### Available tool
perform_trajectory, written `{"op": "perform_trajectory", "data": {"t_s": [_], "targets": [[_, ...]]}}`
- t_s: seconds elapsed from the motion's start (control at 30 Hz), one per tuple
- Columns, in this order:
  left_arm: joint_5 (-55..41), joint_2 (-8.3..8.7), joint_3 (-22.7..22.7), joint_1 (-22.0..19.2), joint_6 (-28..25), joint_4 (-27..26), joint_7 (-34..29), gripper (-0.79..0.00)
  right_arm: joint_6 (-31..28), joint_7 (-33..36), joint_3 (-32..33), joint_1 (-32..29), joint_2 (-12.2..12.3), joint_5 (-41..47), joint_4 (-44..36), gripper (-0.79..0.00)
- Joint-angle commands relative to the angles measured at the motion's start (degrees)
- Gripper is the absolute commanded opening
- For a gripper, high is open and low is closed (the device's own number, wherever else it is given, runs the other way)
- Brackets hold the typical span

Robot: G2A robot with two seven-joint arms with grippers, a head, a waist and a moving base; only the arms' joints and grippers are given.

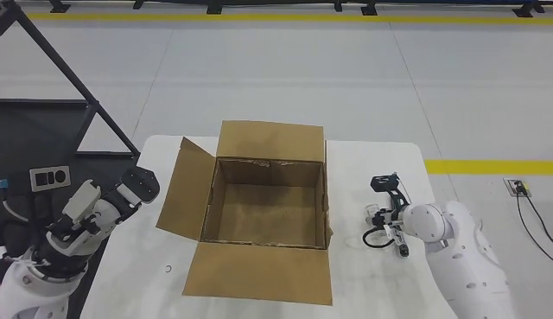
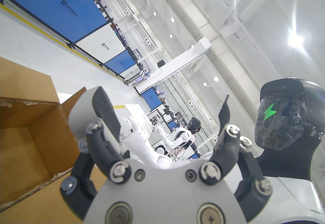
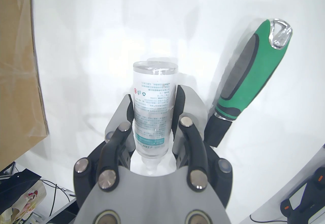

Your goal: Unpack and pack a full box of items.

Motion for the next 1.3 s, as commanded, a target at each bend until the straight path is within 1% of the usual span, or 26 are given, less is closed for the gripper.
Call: {"op": "perform_trajectory", "data": {"t_s": [0.0, 0.07, 0.1, 0.27, 0.43, 0.53, 0.63, 0.7, 0.8, 0.93, 0.97, 1.27], "targets": [[0.0, 0.0, 0.0, 0.0, 0.0, 0.0, 0.0, 0.0, 0.26, -0.03, -0.18, 0.02, 0.05, -0.04, 0.02, -0.526], [0.0, 0.0, 0.0, 0.0, 0.0, 0.0, 0.0, 0.0, 0.28, -0.06, -0.28, 0.03, 0.12, 0.1, 0.03, -0.748], [0.0, 0.0, 0.0, 0.0, 0.0, 0.0, 0.0, 0.0, 0.25, -0.06, -0.25, 0.04, 0.18, 0.12, 0.05, -0.785], [0.0, 0.0, 0.0, 0.0, 0.0, 0.0, 0.0, 0.0, -0.06, -1.44, 1.15, -0.43, 0.55, 1.93, -0.85, -0.785], [0.0, 0.0, 0.0, 0.0, 0.0, 0.0, 0.0, 0.0, -0.04, -3.61, 4.81, -3.85, 1.34, 4.37, -7.13, -0.785], [0.0, 0.0, 0.0, 0.0, 0.0, 0.0, 0.0, 0.0, -0.07, -5.22, 7.9, -7.32, 1.89, 6.4, -14.1, -0.785], [0.0, 0.0, 0.0, 0.0, 0.0, 0.0, 0.0, 0.0, 0.15, -6.95, 11.39, -11.82, 2.4, 8.57, -23.28, -0.785], [0.0, 0.0, 0.0, 0.0, 0.0, 0.0, 0.0, 0.0, 0.21, -6.58, 13.02, -14.34, 2.73, 8.69, -29.36, -0.785], [0.0, 0.0, 0.0, 0.0, 0.0, 0.0, 0.0, 0.0, 1.92, -5.89, 14.41, -16.06, 3.04, 8.1, -36.84, -0.785], [0.0, 0.0, 0.0, 0.0, 0.0, 0.0, 0.0, 0.0, 3.85, -4.9, 13.85, -17.05, 3.29, 5.7, -44.74, -0.785], [0.0, 0.0, 0.0, 0.0, 0.0, 0.0, 0.0, 0.0, 3.69, -3.37, 13.31, -17.12, 3.38, 4.79, -45.59, -0.785], [0.0, 0.0, 0.0, 0.0, 0.0, 0.0, 0.0, 0.0, 3.69, -3.37, 13.31, -17.12, 3.38, 4.79, -45.59, -0.785]]}}
